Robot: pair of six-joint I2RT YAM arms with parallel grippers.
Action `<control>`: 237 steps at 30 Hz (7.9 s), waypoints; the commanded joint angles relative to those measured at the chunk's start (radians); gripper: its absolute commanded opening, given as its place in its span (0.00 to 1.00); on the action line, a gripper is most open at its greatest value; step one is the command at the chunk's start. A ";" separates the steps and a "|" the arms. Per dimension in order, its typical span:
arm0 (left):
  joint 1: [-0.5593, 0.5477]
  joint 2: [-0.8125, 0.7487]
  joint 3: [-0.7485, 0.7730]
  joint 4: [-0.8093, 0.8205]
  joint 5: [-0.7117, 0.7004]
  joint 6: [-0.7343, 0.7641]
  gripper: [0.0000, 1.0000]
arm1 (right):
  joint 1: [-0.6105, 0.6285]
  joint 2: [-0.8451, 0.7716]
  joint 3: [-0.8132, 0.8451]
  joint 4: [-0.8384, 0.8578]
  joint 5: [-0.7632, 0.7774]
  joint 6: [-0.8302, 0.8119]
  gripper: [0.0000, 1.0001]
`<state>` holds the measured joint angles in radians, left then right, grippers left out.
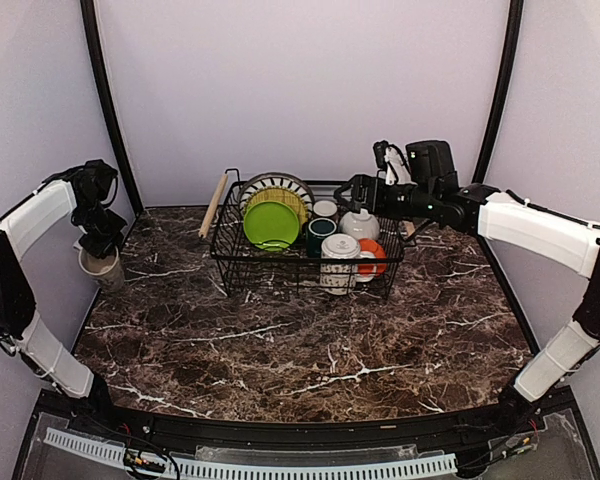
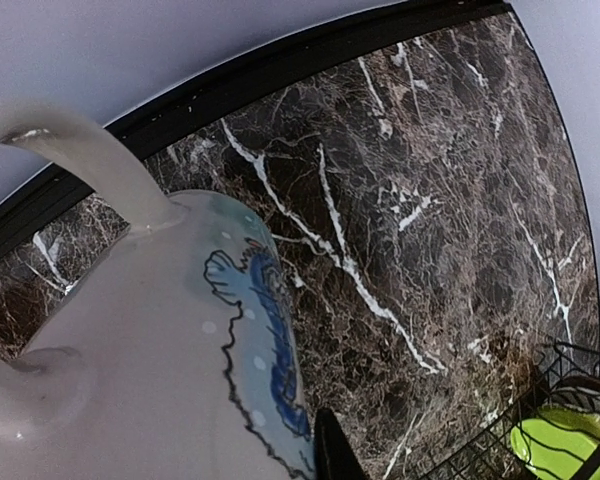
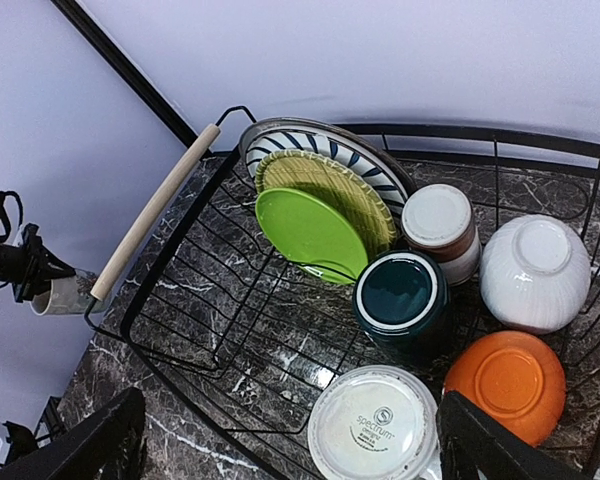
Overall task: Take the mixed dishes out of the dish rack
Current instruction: Place the cup at the corner of the board, then grab the cup from the dish rack, then pass from the right arm to the left
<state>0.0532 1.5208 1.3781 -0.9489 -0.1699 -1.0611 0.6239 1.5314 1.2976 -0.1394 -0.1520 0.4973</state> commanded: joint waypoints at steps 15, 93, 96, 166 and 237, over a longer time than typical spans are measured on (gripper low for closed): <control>0.093 0.296 0.208 0.047 0.086 -0.139 0.01 | 0.020 0.010 0.035 -0.022 0.040 -0.012 0.99; -0.381 -0.148 0.003 0.655 0.748 0.843 0.83 | 0.097 0.546 0.627 -0.773 0.222 -0.273 0.99; -0.418 -0.148 -0.007 0.640 0.730 0.854 0.83 | 0.098 0.566 0.652 -0.805 0.207 -0.283 0.99; -0.579 0.003 -0.152 1.121 0.862 0.373 0.82 | -0.087 0.157 0.123 0.284 -0.447 0.305 0.00; -0.682 0.193 -0.122 1.732 0.956 -0.011 0.01 | -0.088 0.273 -0.061 0.973 -0.620 0.801 0.41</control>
<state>-0.6262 1.7634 1.2407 0.7746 0.7898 -1.0683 0.5446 1.8080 1.2411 0.7341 -0.7609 1.3308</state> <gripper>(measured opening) 0.152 0.898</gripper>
